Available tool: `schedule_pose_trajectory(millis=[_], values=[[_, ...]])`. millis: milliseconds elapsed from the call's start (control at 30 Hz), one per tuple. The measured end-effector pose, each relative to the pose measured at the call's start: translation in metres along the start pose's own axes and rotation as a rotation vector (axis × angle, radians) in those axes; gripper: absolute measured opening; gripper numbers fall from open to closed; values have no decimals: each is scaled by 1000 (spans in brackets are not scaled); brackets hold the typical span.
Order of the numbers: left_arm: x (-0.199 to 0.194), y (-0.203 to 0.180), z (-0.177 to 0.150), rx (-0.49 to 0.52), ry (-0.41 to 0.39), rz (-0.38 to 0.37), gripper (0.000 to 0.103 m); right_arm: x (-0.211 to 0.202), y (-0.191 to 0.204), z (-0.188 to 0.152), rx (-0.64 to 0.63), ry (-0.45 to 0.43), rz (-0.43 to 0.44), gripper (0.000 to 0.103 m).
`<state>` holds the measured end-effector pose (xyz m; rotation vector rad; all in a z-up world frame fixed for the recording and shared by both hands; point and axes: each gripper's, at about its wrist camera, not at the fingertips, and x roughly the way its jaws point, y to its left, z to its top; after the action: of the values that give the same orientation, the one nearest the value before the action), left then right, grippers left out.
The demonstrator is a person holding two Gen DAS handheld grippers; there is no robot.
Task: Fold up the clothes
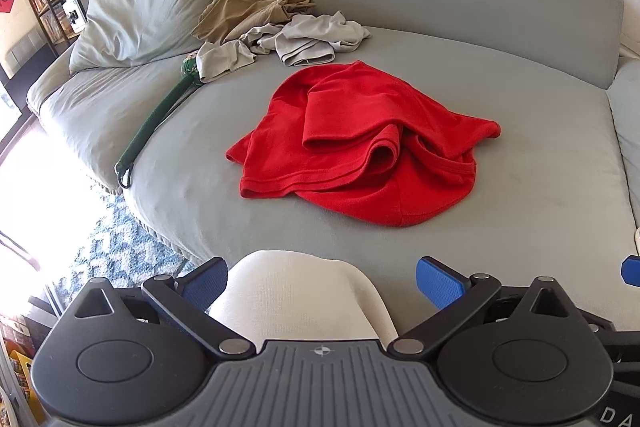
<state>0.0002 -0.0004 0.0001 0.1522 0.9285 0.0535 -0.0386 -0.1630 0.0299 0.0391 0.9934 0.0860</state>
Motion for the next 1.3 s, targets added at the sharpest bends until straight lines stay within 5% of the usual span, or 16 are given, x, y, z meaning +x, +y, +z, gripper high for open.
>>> schedule_pose_trajectory(millis=[1300], values=[[1, -10, 4, 13, -19, -31, 102, 0, -4, -2, 30, -2, 14, 87]])
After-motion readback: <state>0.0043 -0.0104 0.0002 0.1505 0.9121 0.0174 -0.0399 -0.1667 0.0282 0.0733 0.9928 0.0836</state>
